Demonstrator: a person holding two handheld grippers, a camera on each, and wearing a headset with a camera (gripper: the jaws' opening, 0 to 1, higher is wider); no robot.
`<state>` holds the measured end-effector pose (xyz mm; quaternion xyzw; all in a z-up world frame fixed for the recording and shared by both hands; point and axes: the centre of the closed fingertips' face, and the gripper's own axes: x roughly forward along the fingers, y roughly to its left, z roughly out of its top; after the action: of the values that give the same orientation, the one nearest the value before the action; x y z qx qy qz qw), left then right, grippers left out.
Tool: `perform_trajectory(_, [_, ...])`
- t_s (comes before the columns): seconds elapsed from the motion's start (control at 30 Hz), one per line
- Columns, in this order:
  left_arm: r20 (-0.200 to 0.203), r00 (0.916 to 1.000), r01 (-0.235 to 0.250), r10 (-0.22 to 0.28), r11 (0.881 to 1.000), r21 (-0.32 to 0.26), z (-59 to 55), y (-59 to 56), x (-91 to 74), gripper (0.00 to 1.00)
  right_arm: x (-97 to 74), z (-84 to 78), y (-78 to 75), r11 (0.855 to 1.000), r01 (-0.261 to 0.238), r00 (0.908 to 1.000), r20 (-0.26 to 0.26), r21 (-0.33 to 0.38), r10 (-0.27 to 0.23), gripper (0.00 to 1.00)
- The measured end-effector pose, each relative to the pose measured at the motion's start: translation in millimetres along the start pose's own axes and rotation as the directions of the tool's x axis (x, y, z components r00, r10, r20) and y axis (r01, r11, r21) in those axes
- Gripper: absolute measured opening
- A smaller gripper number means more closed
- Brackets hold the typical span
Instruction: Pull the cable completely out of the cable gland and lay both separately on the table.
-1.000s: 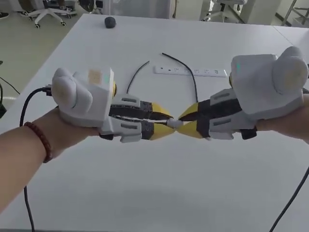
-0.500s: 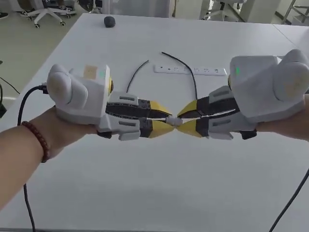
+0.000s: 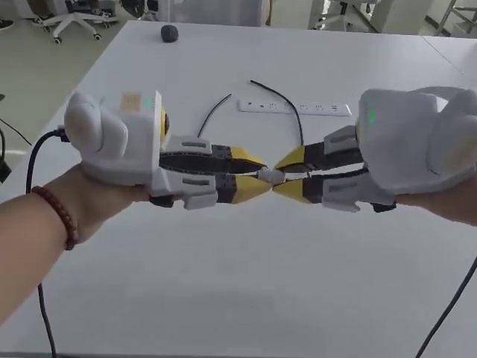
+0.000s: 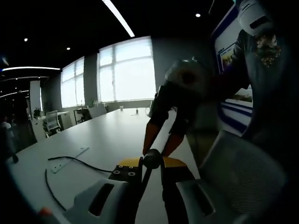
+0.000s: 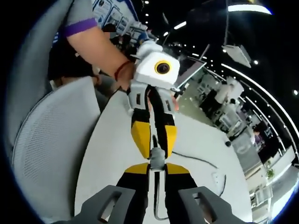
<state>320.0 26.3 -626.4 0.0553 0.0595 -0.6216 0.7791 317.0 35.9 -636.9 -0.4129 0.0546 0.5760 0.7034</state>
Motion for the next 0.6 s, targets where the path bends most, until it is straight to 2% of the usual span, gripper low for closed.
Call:
perform_trajectory(0.03, [0.001, 1.0000, -0.001, 0.001, 1.000, 0.009, 0.3, 0.7, -0.1, 0.16, -0.3, 0.4, -1.0, 0.999, 0.014, 0.9999, -0.008, -0.029, -0.014, 0.06])
perform_trajectory(0.07, [0.002, 1.0000, -0.006, 0.006, 1.000, -0.022, 0.9, 1.5, -0.2, 0.16, -0.7, 0.7, -1.9, 0.997, 0.031, 0.9993, -0.019, -0.070, -0.033, 0.06])
perform_trajectory(0.1, [0.008, 0.9999, -0.010, 0.010, 1.000, -0.030, 2.0, 2.5, -0.3, 0.16, -1.0, 1.3, -3.0, 0.993, 0.044, 0.9986, -0.025, -0.107, -0.047, 0.06])
perform_trajectory(0.17, [0.027, 0.9994, -0.017, 0.020, 0.993, -0.114, 4.2, 3.9, -0.6, 0.16, -1.9, 2.2, -4.8, 0.977, 0.076, 0.9953, -0.044, -0.200, -0.086, 0.06])
perform_trajectory(0.2, [0.025, 0.9995, -0.019, 0.021, 0.996, -0.087, 4.2, 4.6, -0.9, 0.16, -2.3, 2.1, -5.3, 0.972, 0.085, 0.9938, -0.051, -0.220, -0.099, 0.06])
perform_trajectory(0.27, [0.026, 0.9992, -0.025, 0.028, 0.991, -0.132, 3.9, 5.5, -1.1, 0.16, -2.8, 2.1, -6.6, 0.963, 0.102, 0.9914, -0.054, -0.250, -0.119, 0.06])
perform_trajectory(0.3, [0.052, 0.9980, -0.024, 0.035, 0.980, -0.196, 7.4, 6.8, -1.3, 0.16, -3.8, 3.6, -8.6, 0.952, 0.122, 0.9887, -0.049, -0.282, -0.142, 0.06])
perform_trajectory(0.37, [0.073, 0.9963, -0.026, 0.044, 0.972, -0.232, 10.6, 9.1, -2.5, 0.16, -4.8, 4.8, -10.5, 0.948, 0.137, 0.9865, -0.048, -0.286, -0.157, 0.06])
perform_trajectory(0.4, [0.087, 0.9950, -0.024, 0.049, 0.963, -0.269, 12.8, 10.1, -3.1, 0.16, -5.9, 5.8, -13.3, 0.944, 0.151, 0.9845, -0.042, -0.293, -0.170, 0.06])
perform_trajectory(0.43, [0.097, 0.9940, -0.015, 0.049, 0.946, -0.325, 14.2, 10.4, -3.7, 0.16, -6.5, 6.9, -14.4, 0.942, 0.156, 0.9839, -0.037, -0.298, -0.175, 0.06])
perform_trajectory(0.47, [0.104, 0.9930, -0.017, 0.055, 0.941, -0.337, 15.2, 11.8, -3.7, 0.16, -7.3, 7.2, -16.1, 0.938, 0.164, 0.9823, -0.037, -0.305, -0.183, 0.06])
perform_trajectory(0.5, [0.116, 0.9914, -0.014, 0.062, 0.925, -0.380, 17.3, 13.3, -3.9, 0.16, -9.1, 9.2, -19.5, 0.917, 0.185, 0.9771, -0.034, -0.353, -0.210, 0.06])
perform_trajectory(0.57, [0.123, 0.9905, 0.001, 0.062, 0.888, -0.460, 18.5, 14.3, -4.0, 0.16, -10.2, 9.6, -19.9, 0.916, 0.187, 0.9762, -0.037, -0.354, -0.214, 0.06])
perform_trajectory(0.6, [0.138, 0.9883, 0.010, 0.065, 0.877, -0.481, 21.0, 15.5, -4.4, 0.16, -11.6, 11.0, -21.8, 0.904, 0.203, 0.9727, -0.029, -0.376, -0.230, 0.06])
